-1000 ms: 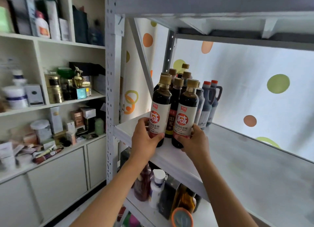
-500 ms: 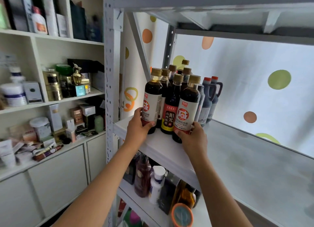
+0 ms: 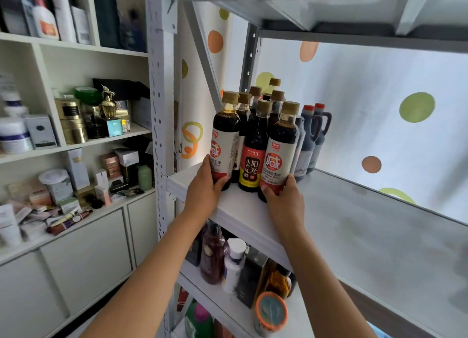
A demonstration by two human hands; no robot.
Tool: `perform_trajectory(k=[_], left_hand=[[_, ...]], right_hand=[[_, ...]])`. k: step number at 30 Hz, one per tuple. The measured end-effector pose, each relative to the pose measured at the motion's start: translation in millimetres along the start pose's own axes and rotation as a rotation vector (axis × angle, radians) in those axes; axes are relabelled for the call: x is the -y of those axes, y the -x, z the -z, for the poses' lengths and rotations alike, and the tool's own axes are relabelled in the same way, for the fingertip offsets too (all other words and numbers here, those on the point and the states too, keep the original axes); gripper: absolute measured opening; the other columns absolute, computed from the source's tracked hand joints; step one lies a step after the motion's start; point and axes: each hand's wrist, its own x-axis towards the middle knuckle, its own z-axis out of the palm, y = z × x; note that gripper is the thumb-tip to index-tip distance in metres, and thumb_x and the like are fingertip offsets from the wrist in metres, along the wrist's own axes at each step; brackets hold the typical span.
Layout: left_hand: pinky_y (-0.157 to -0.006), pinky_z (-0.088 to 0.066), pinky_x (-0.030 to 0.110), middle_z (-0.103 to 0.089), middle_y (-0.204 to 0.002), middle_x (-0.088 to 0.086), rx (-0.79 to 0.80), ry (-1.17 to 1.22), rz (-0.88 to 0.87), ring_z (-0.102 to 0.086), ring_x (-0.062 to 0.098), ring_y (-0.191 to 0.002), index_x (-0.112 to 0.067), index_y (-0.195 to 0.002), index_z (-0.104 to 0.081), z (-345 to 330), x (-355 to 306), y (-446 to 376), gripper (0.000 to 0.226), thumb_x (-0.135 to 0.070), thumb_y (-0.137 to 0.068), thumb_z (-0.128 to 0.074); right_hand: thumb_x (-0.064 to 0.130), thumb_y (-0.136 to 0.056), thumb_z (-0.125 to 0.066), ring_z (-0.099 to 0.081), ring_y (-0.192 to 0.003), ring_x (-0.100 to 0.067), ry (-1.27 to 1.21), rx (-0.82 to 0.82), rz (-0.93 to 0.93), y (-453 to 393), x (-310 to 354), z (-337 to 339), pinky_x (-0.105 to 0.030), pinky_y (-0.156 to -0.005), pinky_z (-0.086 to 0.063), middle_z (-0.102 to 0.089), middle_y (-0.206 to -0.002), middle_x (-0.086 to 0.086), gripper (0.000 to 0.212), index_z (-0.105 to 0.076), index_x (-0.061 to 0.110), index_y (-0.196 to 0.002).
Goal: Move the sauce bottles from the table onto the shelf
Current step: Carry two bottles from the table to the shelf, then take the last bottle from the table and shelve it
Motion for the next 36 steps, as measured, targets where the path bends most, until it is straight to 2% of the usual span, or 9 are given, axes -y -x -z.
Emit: perform_trajectory(k=[6,10,14,17,23,26,30,33,36], left_hand=[[-0.094,-0.048,0.042,-0.056,-0.129,0.010,-0.016,-0.139,0.029,-0.053,0.028,-0.116,-0.010,-0.141,-0.037,-4,4,14,0.055,-0.031,-0.094,-0.056],[-0.081,-0.049,0.042,-0.062,-0.101,0.019,-0.162,-0.392,-0.107,-0.056,0.035,-0.098,0.003,-0.111,-0.057,-1,1,43,0.025,-0.011,-0.095,-0.045],[-0.113,-0.033,0.047,-0.049,-0.141,0.020,0.047,-0.608,-0.183,-0.036,0.036,-0.137,0.002,-0.137,-0.046,-4,13,68,0.060,-0.026,-0.102,-0.005],[-0.111,-0.038,0.049,-0.044,-0.148,0.015,-0.008,-0.509,-0.206,-0.036,0.031,-0.141,-0.003,-0.141,-0.045,-3,20,88,0.049,-0.029,-0.104,-0.027],[-0.120,-0.021,0.048,-0.014,-0.162,0.011,0.119,-0.643,-0.131,-0.010,0.026,-0.150,-0.008,-0.153,-0.020,13,32,143,0.062,-0.021,-0.097,-0.043],[-0.120,-0.017,0.051,-0.009,-0.162,0.012,0.105,-0.765,-0.094,-0.004,0.026,-0.150,-0.010,-0.153,-0.010,27,32,178,0.067,-0.018,-0.097,-0.045],[-0.121,-0.009,0.052,0.002,-0.161,0.010,0.050,-0.899,0.038,0.004,0.026,-0.150,-0.010,-0.149,0.006,63,24,238,0.073,-0.018,-0.096,-0.043],[-0.120,-0.014,0.052,-0.013,-0.161,0.013,-0.044,-0.989,0.159,-0.007,0.028,-0.150,-0.006,-0.150,-0.003,90,13,295,0.080,-0.007,-0.088,-0.054],[-0.117,-0.022,0.053,-0.026,-0.158,0.016,-0.067,-1.042,0.312,-0.021,0.030,-0.147,0.000,-0.150,-0.020,114,4,366,0.079,-0.005,-0.082,-0.061]], right_hand=[[0.016,-0.086,-0.072,-0.059,-0.105,-0.018,-0.027,0.073,-0.096,7,1,6,-0.028,-0.082,-0.046,-0.065,-0.121,-0.001,0.040,-0.054,0.018,-0.122],[0.013,-0.094,-0.061,-0.055,-0.121,-0.026,0.078,0.082,-0.158,29,8,13,-0.032,-0.098,-0.046,-0.054,-0.137,-0.008,0.050,-0.040,0.012,-0.140],[0.028,-0.104,-0.037,-0.050,-0.129,-0.027,0.537,0.019,0.003,76,9,0,-0.038,-0.102,-0.043,-0.054,-0.140,-0.009,0.044,-0.036,0.012,-0.146],[0.035,-0.104,-0.021,-0.056,-0.125,-0.030,0.849,0.010,0.232,103,-5,-15,-0.045,-0.104,-0.044,-0.062,-0.133,-0.011,0.053,-0.060,0.009,-0.129],[0.033,-0.100,-0.021,-0.034,-0.145,-0.031,0.787,0.025,0.343,139,-17,-30,-0.049,-0.120,-0.013,-0.044,-0.151,-0.017,0.059,-0.046,0.000,-0.143],[0.039,-0.099,-0.004,0.000,-0.152,-0.015,0.632,0.252,0.400,166,-28,-32,-0.038,-0.124,0.005,-0.013,-0.165,-0.006,0.066,-0.017,0.009,-0.156],[0.046,-0.095,0.011,0.017,-0.149,-0.007,0.442,0.470,0.525,216,-43,-39,-0.029,-0.121,0.015,0.008,-0.164,0.003,0.072,-0.003,0.014,-0.158],[0.052,-0.093,0.020,0.016,-0.150,-0.010,0.335,0.589,0.649,260,-47,-46,-0.030,-0.119,0.017,0.008,-0.163,0.002,0.080,-0.005,0.011,-0.157],[0.042,-0.101,0.002,0.010,-0.151,-0.014,0.283,0.697,0.781,313,-43,-49,-0.033,-0.120,0.015,0.005,-0.161,-0.001,0.065,-0.009,0.008,-0.156]])
